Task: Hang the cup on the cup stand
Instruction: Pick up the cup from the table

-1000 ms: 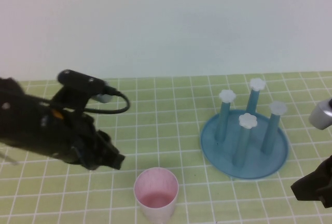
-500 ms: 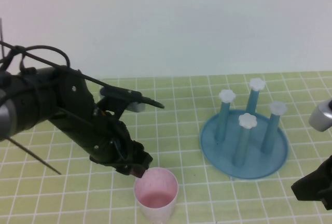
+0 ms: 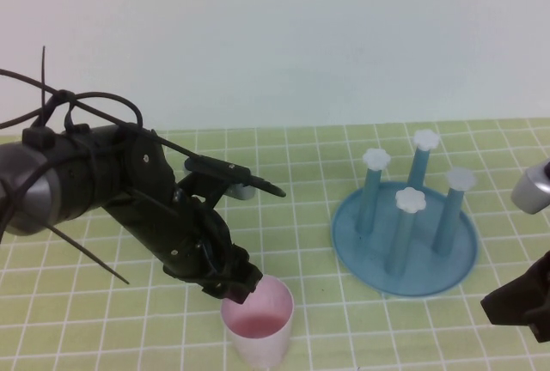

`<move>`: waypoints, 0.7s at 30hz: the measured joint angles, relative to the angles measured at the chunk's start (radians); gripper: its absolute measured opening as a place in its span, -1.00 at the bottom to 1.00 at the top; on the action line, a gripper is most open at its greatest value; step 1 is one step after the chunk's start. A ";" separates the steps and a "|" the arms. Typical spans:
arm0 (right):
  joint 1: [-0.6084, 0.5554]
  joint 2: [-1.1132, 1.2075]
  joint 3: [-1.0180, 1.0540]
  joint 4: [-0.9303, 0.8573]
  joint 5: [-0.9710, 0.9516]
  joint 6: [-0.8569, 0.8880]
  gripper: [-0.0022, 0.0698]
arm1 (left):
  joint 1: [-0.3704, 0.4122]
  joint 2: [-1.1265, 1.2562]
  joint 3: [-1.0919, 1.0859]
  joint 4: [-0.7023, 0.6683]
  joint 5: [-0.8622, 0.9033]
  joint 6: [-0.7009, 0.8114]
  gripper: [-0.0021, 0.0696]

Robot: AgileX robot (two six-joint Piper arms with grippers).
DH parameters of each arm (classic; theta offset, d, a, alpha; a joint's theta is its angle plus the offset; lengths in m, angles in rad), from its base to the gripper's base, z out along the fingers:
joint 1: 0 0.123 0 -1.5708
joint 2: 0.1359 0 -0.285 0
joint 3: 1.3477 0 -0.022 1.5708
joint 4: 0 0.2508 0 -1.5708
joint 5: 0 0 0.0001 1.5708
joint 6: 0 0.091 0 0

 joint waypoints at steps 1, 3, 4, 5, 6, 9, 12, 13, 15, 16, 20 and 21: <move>0.000 0.000 0.000 0.000 -0.001 0.000 -0.95 | 0.000 0.004 0.000 0.000 -0.005 0.000 -0.04; 0.000 0.000 0.000 0.000 -0.004 -0.004 -0.95 | 0.000 0.009 0.000 -0.004 -0.021 0.002 -0.08; 0.000 0.000 0.000 0.000 -0.005 -0.004 -0.95 | 0.000 0.011 0.000 -0.006 -0.026 0.002 -0.10; 0.000 0.000 0.000 0.000 -0.005 -0.004 -0.95 | 0.000 0.013 0.000 -0.008 -0.028 0.002 -0.14; 0.000 0.000 0.000 0.000 -0.006 -0.006 -0.95 | 0.000 0.013 0.000 -0.008 -0.030 0.002 -0.18; 0.000 0.000 0.000 0.001 -0.007 -0.006 -0.95 | 0.000 0.013 0.000 -0.008 -0.030 0.002 -0.46; 0.000 0.000 0.000 0.001 -0.007 -0.006 -0.95 | 0.000 0.013 0.000 -0.006 -0.012 0.010 -0.79; 0.000 0.000 0.000 0.001 -0.007 -0.006 -0.95 | 0.000 0.013 0.000 -0.011 -0.005 0.011 -0.83; 0.000 0.000 0.000 0.001 -0.007 -0.023 -0.95 | 0.000 0.013 0.000 -0.030 0.012 0.026 -0.89; 0.000 0.000 0.000 0.001 -0.007 -0.043 -0.95 | 0.000 0.013 0.000 -0.040 0.017 0.030 -0.90; 0.008 0.000 0.000 0.028 -0.011 -0.175 -0.95 | 0.000 0.013 -0.030 -0.117 0.067 0.083 -0.91; 0.010 0.000 0.000 0.045 -0.011 -0.218 -0.95 | 0.000 0.013 -0.045 -0.148 0.083 0.104 -0.91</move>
